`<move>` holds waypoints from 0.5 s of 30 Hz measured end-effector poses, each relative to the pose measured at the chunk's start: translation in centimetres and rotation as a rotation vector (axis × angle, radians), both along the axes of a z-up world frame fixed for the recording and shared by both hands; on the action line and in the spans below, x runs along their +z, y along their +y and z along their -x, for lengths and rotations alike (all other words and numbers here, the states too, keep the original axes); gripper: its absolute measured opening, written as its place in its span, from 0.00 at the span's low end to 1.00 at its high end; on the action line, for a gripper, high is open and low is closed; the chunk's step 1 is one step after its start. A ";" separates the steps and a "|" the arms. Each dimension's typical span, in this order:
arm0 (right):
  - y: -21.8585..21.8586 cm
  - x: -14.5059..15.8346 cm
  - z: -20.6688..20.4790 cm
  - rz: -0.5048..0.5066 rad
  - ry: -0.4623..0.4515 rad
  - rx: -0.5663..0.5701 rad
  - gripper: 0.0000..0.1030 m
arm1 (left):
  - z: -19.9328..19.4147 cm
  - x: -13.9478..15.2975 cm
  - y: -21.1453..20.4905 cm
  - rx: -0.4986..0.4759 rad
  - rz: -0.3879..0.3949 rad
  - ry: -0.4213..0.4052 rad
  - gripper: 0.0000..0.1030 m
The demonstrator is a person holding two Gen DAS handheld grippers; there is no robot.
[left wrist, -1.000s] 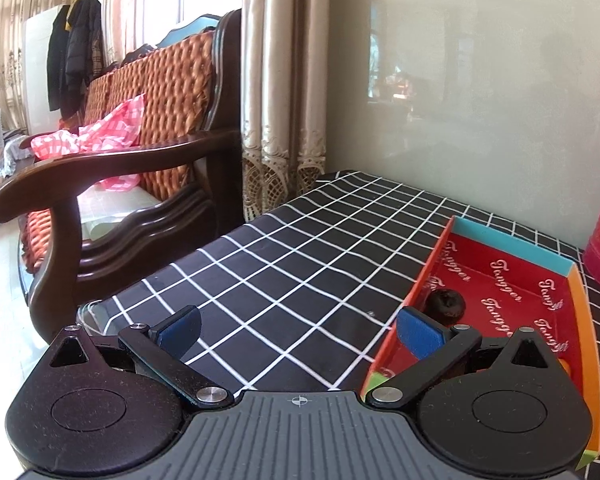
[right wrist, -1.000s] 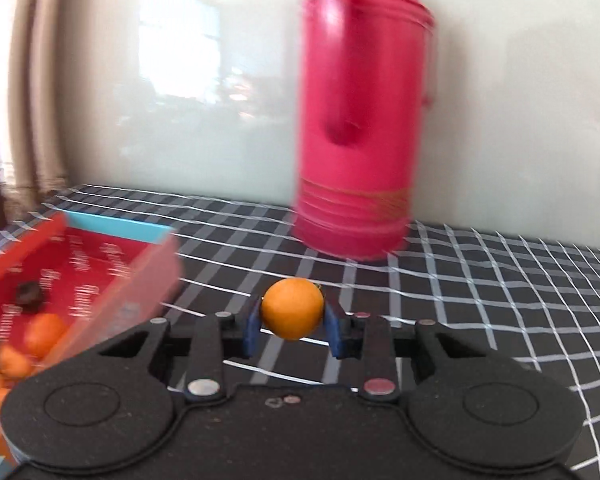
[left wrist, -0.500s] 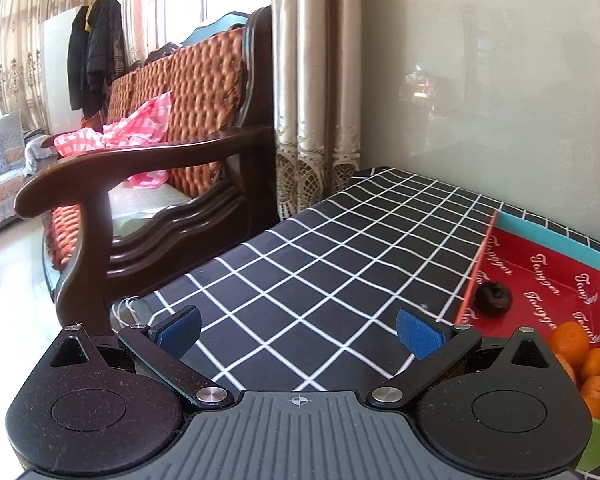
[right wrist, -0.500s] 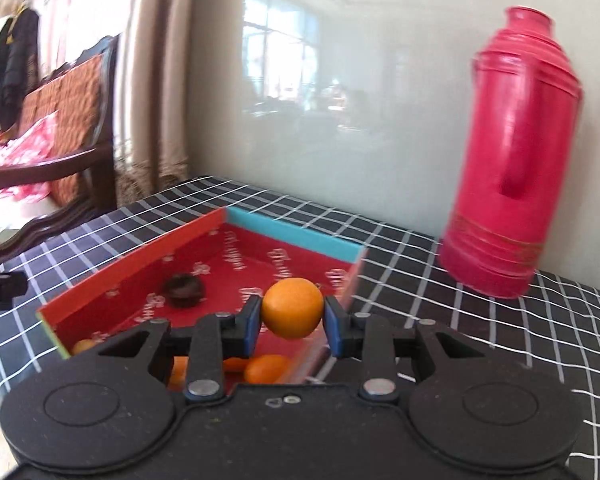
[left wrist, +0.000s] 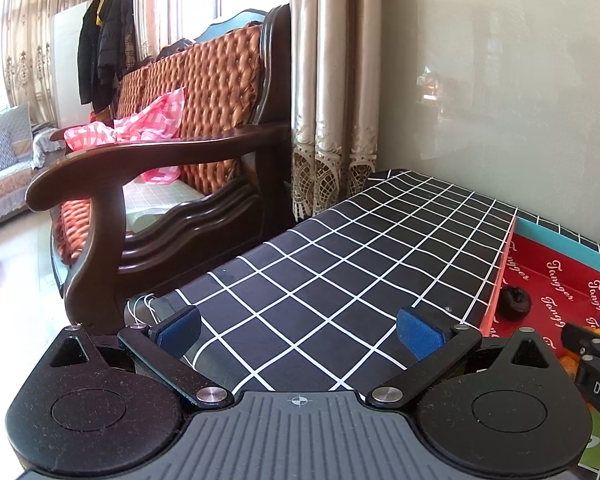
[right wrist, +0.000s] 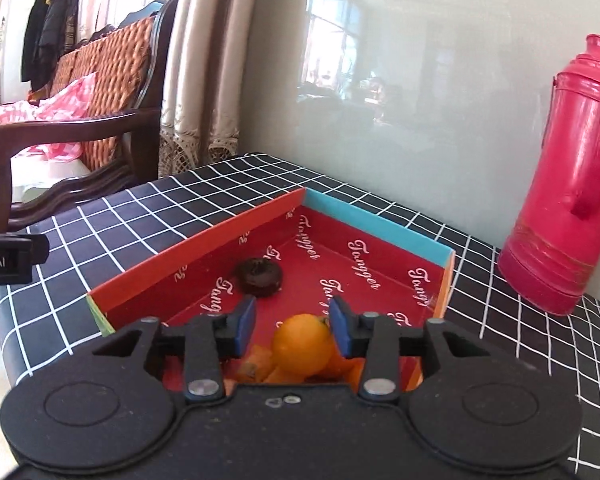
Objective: Organize fruits
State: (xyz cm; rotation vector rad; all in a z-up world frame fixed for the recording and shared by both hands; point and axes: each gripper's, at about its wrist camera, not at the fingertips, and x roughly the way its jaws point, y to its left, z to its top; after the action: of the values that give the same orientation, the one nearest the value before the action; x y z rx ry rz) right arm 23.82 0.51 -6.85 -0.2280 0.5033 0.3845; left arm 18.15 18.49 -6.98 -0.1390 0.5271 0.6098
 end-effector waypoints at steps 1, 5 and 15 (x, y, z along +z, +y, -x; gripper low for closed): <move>-0.3 0.2 0.1 -0.015 -0.002 -0.009 0.52 | 0.0 0.1 0.0 -0.001 0.001 -0.003 1.00; -1.9 1.2 0.5 -0.047 -0.036 -0.063 0.77 | 0.0 0.4 -0.5 -0.016 -0.003 -0.016 1.00; -7.0 4.6 4.3 -0.108 -0.029 -0.206 0.93 | 0.5 2.2 -4.0 -0.157 0.008 -0.067 1.00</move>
State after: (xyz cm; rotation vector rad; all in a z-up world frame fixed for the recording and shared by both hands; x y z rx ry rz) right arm 19.52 -6.47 -2.27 -0.0759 0.4714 0.2060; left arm 17.67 14.46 -4.81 -0.1239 0.4708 0.4487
